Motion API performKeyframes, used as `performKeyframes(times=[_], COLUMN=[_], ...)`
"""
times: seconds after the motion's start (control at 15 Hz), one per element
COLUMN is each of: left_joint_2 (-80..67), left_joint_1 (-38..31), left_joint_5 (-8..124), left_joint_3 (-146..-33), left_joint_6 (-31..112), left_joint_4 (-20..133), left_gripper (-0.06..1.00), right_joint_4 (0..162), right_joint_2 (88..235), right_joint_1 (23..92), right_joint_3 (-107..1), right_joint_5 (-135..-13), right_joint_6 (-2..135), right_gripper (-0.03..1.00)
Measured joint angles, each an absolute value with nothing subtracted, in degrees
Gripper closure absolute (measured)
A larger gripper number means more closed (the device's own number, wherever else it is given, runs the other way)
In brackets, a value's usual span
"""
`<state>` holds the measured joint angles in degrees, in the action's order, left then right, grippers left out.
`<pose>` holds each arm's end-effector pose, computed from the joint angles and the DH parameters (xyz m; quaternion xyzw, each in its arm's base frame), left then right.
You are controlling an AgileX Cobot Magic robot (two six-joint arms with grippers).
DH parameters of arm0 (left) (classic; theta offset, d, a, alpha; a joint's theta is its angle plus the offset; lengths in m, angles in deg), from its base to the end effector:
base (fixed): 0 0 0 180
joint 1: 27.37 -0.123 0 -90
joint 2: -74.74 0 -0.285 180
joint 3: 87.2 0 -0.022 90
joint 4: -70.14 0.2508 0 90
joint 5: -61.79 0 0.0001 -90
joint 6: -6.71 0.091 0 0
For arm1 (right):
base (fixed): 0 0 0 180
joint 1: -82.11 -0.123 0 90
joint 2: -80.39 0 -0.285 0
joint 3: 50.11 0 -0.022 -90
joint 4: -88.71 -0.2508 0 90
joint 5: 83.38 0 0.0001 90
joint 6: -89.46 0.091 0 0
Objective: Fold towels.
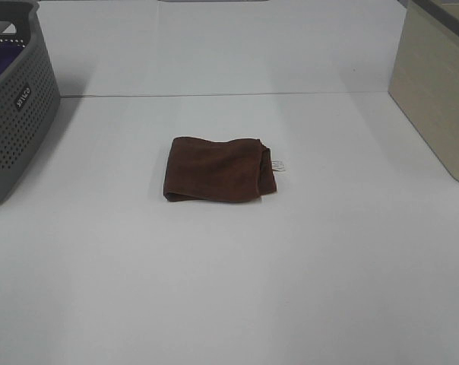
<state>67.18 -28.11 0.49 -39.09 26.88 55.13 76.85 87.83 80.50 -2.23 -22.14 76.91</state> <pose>-0.0080 -0.0208 0.2810 0.1489 0.8320 -0.0342 0.5333 -0.0090 0.0162 0.2813 -0.1096 0.8390 0.0529 0.5304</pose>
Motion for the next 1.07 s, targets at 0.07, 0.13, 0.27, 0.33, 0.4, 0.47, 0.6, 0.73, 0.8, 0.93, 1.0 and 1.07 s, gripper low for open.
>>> performKeyframes(times=[0.07,0.13,0.27,0.33,0.4,0.47,0.6,0.73,0.8,0.93,1.0,1.07], left_joint_2=[67.18,67.18,67.18,67.18,67.18,67.18,67.18,67.18,67.18,67.18,67.18,67.18], left_joint_1=[-28.05,-27.82,-26.33,-26.16,-26.16,-26.16,-26.16,-26.16,-26.16,-26.16,-26.16,-26.16], left_joint_5=[0.49,0.49,0.54,0.54,0.54,0.54,0.54,0.54,0.54,0.54,0.54,0.54], left_joint_3=[-39.09,-39.09,-39.09,-39.09,-39.09,-39.09,-39.09,-39.09,-39.09,-39.09,-39.09,-39.09], left_joint_6=[26.88,26.88,26.88,26.88,26.88,26.88,26.88,26.88,26.88,26.88,26.88,26.88], left_joint_4=[55.13,55.13,55.13,55.13,55.13,55.13,55.13,55.13,55.13,55.13,55.13,55.13], left_gripper=[0.15,0.15,0.15,0.15,0.15,0.15,0.15,0.15,0.15,0.15,0.15,0.15], right_joint_4=[76.85,76.85,76.85,76.85,76.85,76.79,76.79,76.73,76.73,76.62,76.62,76.62], right_joint_2=[87.83,87.83,87.83,87.83,87.83,87.83,87.83,87.83,87.83,87.83,87.83,87.83], right_joint_1=[80.5,80.5,80.5,80.5,80.5,80.5,80.5,80.5,80.5,80.5,80.5,80.5], right_joint_3=[-2.23,-2.23,-2.23,-2.23,-2.23,-2.23,-2.23,-2.23,-2.23,-2.23,-2.23,-2.23], right_joint_5=[-22.14,-22.14,-22.14,-22.14,-22.14,-22.14,-22.14,-22.14,-22.14,-22.14,-22.14,-22.14], right_joint_6=[76.91,76.91,76.91,76.91,76.91,76.91,76.91,76.91,76.91,76.91,76.91,76.91], right_gripper=[0.2,0.2,0.2,0.2,0.2,0.2,0.2,0.2,0.2,0.2,0.2,0.2])
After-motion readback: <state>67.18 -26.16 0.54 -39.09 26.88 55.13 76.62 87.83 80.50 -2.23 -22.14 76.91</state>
